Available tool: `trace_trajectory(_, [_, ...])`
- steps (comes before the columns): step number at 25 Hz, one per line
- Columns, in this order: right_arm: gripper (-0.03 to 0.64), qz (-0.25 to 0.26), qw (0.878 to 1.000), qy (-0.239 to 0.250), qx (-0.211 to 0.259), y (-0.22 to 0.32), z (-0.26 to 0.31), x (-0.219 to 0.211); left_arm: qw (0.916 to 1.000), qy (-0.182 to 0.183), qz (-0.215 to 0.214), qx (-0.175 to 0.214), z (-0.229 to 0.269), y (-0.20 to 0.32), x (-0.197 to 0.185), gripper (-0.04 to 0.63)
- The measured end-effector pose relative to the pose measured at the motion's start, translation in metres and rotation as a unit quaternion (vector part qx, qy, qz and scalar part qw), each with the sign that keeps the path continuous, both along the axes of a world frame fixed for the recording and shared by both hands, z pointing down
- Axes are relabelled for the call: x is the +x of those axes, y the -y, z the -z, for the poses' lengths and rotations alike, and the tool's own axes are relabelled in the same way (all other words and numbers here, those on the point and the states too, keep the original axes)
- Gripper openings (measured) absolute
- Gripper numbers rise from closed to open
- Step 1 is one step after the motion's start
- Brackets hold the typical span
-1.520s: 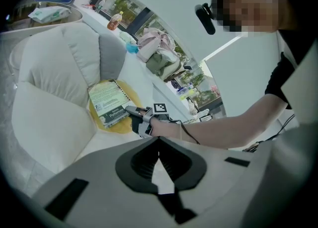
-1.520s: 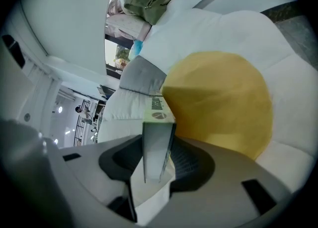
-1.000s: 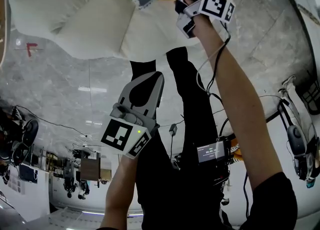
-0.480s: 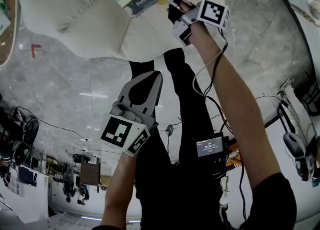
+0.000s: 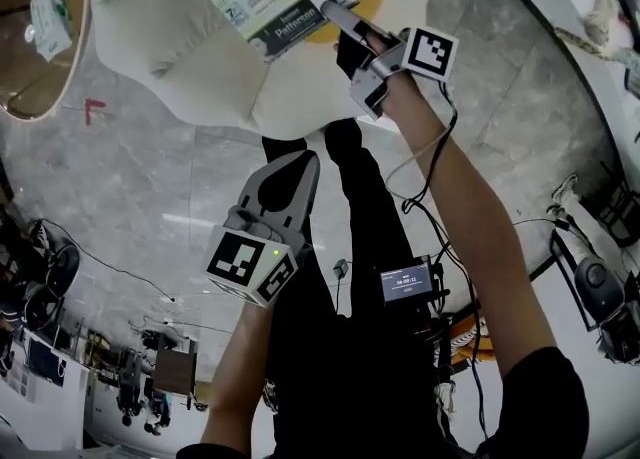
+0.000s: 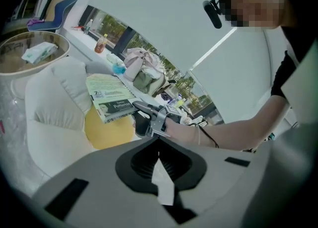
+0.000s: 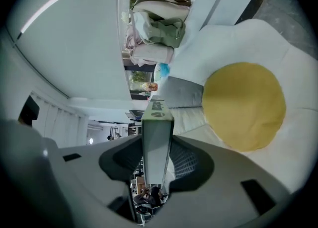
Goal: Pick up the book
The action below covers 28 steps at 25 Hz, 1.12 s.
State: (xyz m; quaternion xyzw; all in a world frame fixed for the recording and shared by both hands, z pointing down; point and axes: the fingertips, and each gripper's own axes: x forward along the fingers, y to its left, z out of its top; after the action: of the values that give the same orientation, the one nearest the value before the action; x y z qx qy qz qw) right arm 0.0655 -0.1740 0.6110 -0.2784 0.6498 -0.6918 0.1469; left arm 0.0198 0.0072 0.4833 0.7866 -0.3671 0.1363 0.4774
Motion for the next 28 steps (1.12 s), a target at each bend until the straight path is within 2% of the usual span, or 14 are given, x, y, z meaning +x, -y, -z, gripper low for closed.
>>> trace_trajectory(12, [0.181, -0.030, 0.998, 0.045, 0.012, -0.005, 0.121, 0.000, 0.9988, -0.004, -0.011, 0.048, 0.081, 0.020, 0.001, 0.015])
trace_trajectory(18, [0.181, -0.027, 0.998, 0.047, 0.015, -0.014, 0.186, 0.003, 0.9980, -0.001, -0.008, 0.063, 0.126, 0.031, -0.006, 0.015])
trace_trajectory(21, [0.180, -0.041, 0.998, 0.049, 0.019, -0.015, 0.210, 0.005, 0.9973, -0.001, -0.003, 0.073, 0.142, 0.038, -0.011, 0.015])
trace_trajectory(28, [0.181, -0.075, 0.994, 0.079, 0.021, -0.034, 0.291, 0.031, 0.9942, 0.006, -0.003, 0.107, 0.206, 0.031, 0.009, 0.015])
